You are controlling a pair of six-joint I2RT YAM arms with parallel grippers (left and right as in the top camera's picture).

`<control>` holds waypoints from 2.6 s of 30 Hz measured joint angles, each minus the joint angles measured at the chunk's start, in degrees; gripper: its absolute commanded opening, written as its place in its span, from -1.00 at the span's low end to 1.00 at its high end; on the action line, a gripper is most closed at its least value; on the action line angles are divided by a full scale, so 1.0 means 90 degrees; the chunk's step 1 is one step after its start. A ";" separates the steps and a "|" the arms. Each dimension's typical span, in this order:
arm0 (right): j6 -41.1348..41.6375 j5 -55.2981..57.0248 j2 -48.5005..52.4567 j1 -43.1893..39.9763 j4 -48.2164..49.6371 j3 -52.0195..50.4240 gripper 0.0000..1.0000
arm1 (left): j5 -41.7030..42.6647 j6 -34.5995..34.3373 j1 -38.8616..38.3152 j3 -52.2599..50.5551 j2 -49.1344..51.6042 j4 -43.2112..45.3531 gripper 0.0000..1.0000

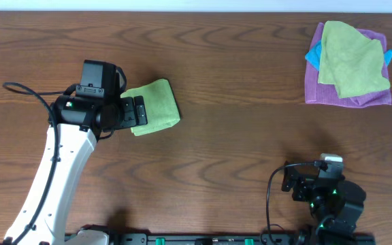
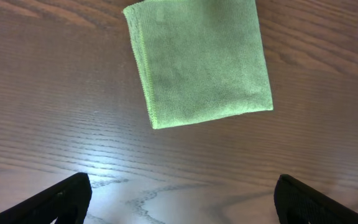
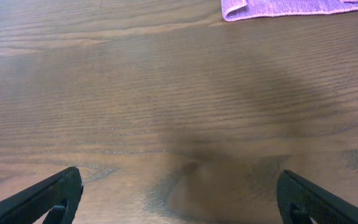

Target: Fold the cloth

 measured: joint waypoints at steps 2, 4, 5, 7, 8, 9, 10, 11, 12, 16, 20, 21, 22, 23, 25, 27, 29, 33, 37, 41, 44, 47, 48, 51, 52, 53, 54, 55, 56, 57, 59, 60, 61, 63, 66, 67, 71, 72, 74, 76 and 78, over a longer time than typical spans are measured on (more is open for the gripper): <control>0.0000 0.0000 0.0000 0.0000 0.0000 0.0000 0.99 | -0.0121 -0.0027 0.0000 0.0000 0.0000 0.0000 0.91; 0.0000 0.0000 0.0000 0.0000 0.0002 0.0000 0.99 | -0.0308 -0.0136 0.0000 0.0000 0.0000 -0.0051 0.90; 0.0000 0.0000 0.0000 0.0000 0.0000 0.0000 0.98 | -0.0374 -0.0374 0.0000 0.0000 0.0000 -0.0087 0.90; 0.0000 0.0000 0.0000 0.0000 0.0000 0.0000 0.98 | -0.0338 -0.1042 0.0000 0.0000 -0.0002 -0.0102 0.91; 0.0000 -0.0002 0.0000 0.0000 0.0000 0.0000 0.98 | -0.0277 -0.1588 -0.0005 0.0000 0.0000 -0.0112 0.90; 0.0000 0.0000 0.0000 0.0000 0.0000 0.0000 0.98 | -0.0228 -0.2169 -0.0036 0.0000 0.0000 -0.0136 0.90; 0.0000 0.0000 0.0000 0.0000 0.0002 0.0000 0.99 | -0.0221 -0.2710 -0.0090 0.0000 -0.0002 -0.0151 0.91; 0.0000 -0.0002 0.0000 0.0000 0.0000 0.0000 0.98 | -0.0257 -0.3490 -0.0228 0.0000 -0.0002 -0.0148 0.91; 0.0000 -0.0002 0.0000 0.0000 0.0000 0.0000 0.98 | -0.0304 -0.4090 -0.0374 0.0000 -0.0002 -0.0136 0.90; 0.0000 0.0000 0.0000 0.0000 0.0002 0.0000 0.99 | -0.0874 -0.6776 -0.1411 -0.0092 -0.0002 0.0240 0.90; 0.0000 0.0002 0.0000 0.0000 0.0002 0.0000 0.98 | -0.1678 -0.9432 -0.2659 -0.0753 -0.0007 0.0899 0.90; 0.0000 0.0002 0.0000 0.0000 0.0005 0.0000 0.98 | -0.1914 -0.9836 -0.2919 -0.0998 -0.0010 0.1171 0.90; 0.0000 0.0002 0.0000 0.0000 0.0000 0.0000 0.99 | -0.2157 -1.0214 -0.3152 -0.1258 -0.0005 0.1518 0.90; 0.0000 0.0002 0.0000 0.0000 0.0002 0.0000 0.98 | -0.2424 -1.0562 -0.3351 -0.1579 -0.0005 0.2047 0.90; 0.0000 0.0005 0.0000 0.0000 0.0005 0.0000 0.99 | -0.2754 -1.0941 -0.3517 -0.2067 -0.0005 0.2752 0.90; 0.0000 0.0005 0.0002 0.0000 -0.0002 0.0000 0.99 | -0.2994 -1.1188 -0.3536 -0.2589 0.0000 0.3342 0.90; 0.0000 0.0005 0.0000 0.0000 0.0000 0.0000 0.99 | -0.3181 -1.1300 -0.3531 -0.3077 0.0002 0.3798 0.90; 0.0000 0.0007 0.0005 0.0000 -0.0002 0.0000 0.98 | -0.3721 -1.1302 -0.3521 -0.3803 0.0005 0.4274 0.90; 0.0000 0.0007 0.0005 0.0000 0.0000 0.0000 0.99 | -0.3939 -1.1302 -0.3356 -0.3847 0.0078 0.4478 0.90; 0.0000 0.0007 0.0005 0.0000 -0.0002 0.0000 0.99 | -0.3910 -1.1302 -0.3072 -0.3849 0.0673 0.5331 0.90; 0.0000 0.0010 0.0007 0.0000 -0.0002 0.0000 0.99 | -0.3866 -1.1302 -0.2943 -0.3837 0.1129 0.5887 0.90; 0.0000 0.0017 0.0007 0.0000 0.0002 0.0000 0.98 | -0.3869 -1.1305 -0.2871 -0.3796 0.1253 0.6093 0.93; 0.0000 0.0019 0.0007 0.0000 -0.0002 0.0000 0.98 | -0.3883 -1.1305 -0.2839 -0.3781 0.1292 0.6139 0.94; 0.0000 0.0022 0.0005 0.0000 0.0000 0.0000 0.98 | -0.3905 -1.1305 -0.2744 -0.3691 0.1404 0.6215 0.90; 0.0000 0.0022 0.0005 0.0000 0.0000 0.0000 0.99 | -0.3881 -1.1302 -0.2727 -0.3667 0.1423 0.6229 0.82; 0.0000 0.0022 0.0005 0.0000 -0.0002 0.0000 0.98 | -0.3900 -1.1305 -0.2705 -0.3660 0.1481 0.6268 0.73; 0.0000 0.0022 0.0005 0.0000 0.0000 0.0000 0.99 | -0.3900 -1.1305 -0.2674 -0.3653 0.1535 0.6307 0.61; 0.0000 0.0022 0.0007 0.0000 0.0000 0.0000 0.98 | -0.3942 -1.1305 -0.2654 -0.3648 0.1569 0.6326 0.51; 0.0000 0.0022 0.0007 0.0000 0.0000 0.0000 0.98 | -0.3927 -1.1305 -0.2620 -0.3648 0.1625 0.6343 0.33; 0.0000 0.0019 0.0005 0.0000 -0.0002 0.0000 0.99 | -0.3971 -1.1305 -0.2596 -0.3645 0.1666 0.6363 0.20; 0.0000 0.0022 0.0007 0.0000 0.0000 0.0000 0.99 | -0.4022 -1.1305 -0.2523 -0.3655 0.1770 0.6390 -0.28; 0.0000 0.0022 0.0007 0.0000 0.0002 0.0000 0.98 | -0.4048 -1.1305 -0.2489 -0.3653 0.1809 0.6399 -0.61; 0.0000 0.0019 0.0007 0.0000 -0.0002 0.0000 0.99 | -0.4039 -1.1305 -0.2458 -0.3670 0.1875 0.6382 -0.78; 0.0000 0.0022 0.0007 0.0000 -0.0002 0.0000 0.98 | -0.4097 -1.1305 -0.2421 -0.3718 0.2006 0.6387 -0.88; 0.0000 0.0019 0.0007 0.0000 0.0000 0.0000 0.98 | -0.4143 -1.1302 -0.2404 -0.3740 0.2023 0.6455 -0.88; -0.0002 0.0022 0.0007 0.0000 0.0000 0.0000 0.99 | -0.4194 -1.1302 -0.2404 -0.3759 0.2045 0.6564 -0.87; 0.0000 0.0022 0.0007 0.0000 -0.0002 0.0000 0.99 | -0.4476 -1.1302 -0.2397 -0.3801 0.2081 0.7123 -0.88; 0.0000 0.0022 0.0007 0.0000 -0.0002 0.0000 0.98 | -0.4573 -1.1302 -0.2397 -0.3801 0.2081 0.7227 -0.88; 0.0000 0.0022 0.0007 0.0000 -0.0002 0.0000 0.99 | -0.4758 -1.1302 -0.2382 -0.3798 0.2033 0.7308 -0.88; 0.0000 0.0022 0.0007 0.0000 0.0000 0.0000 0.99 | -0.4915 -1.1302 -0.2317 -0.3779 0.1936 0.7317 -0.88; 0.0000 0.0022 0.0007 0.0000 0.0000 0.0000 0.99 | -0.5051 -1.1302 -0.2166 -0.3648 0.1812 0.7315 -0.88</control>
